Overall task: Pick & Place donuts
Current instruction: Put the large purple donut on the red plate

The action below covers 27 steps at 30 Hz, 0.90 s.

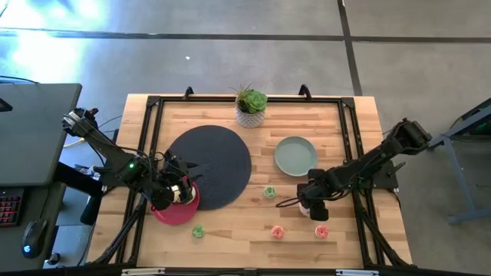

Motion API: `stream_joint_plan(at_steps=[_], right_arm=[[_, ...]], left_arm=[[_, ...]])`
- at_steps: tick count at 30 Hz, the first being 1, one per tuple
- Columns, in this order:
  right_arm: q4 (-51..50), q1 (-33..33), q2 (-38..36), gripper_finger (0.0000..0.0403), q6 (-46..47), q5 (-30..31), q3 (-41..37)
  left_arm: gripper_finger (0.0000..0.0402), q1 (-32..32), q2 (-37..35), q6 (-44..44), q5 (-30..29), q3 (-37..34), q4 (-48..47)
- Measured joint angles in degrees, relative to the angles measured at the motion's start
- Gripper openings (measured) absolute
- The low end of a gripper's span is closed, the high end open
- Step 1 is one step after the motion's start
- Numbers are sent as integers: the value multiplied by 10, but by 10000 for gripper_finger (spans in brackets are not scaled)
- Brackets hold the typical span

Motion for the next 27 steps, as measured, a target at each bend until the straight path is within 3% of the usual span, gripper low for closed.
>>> stream_joint_plan(at_steps=[10, 18, 23, 27], right_arm=[[63, 0, 0, 163, 13, -3, -51], [112, -1, 1, 75, 18, 1, -22], [260, -19, 1, 14, -20, 95, -4], [476, -41, 7, 17, -136, 246, -4]], left_arm=[[175, 0, 0, 0, 0, 0, 0], [175, 0, -1, 1, 1, 0, 0], [175, 0, -18, 28, -17, 0, -1], [175, 0, -32, 47, -61, 0, -1]])
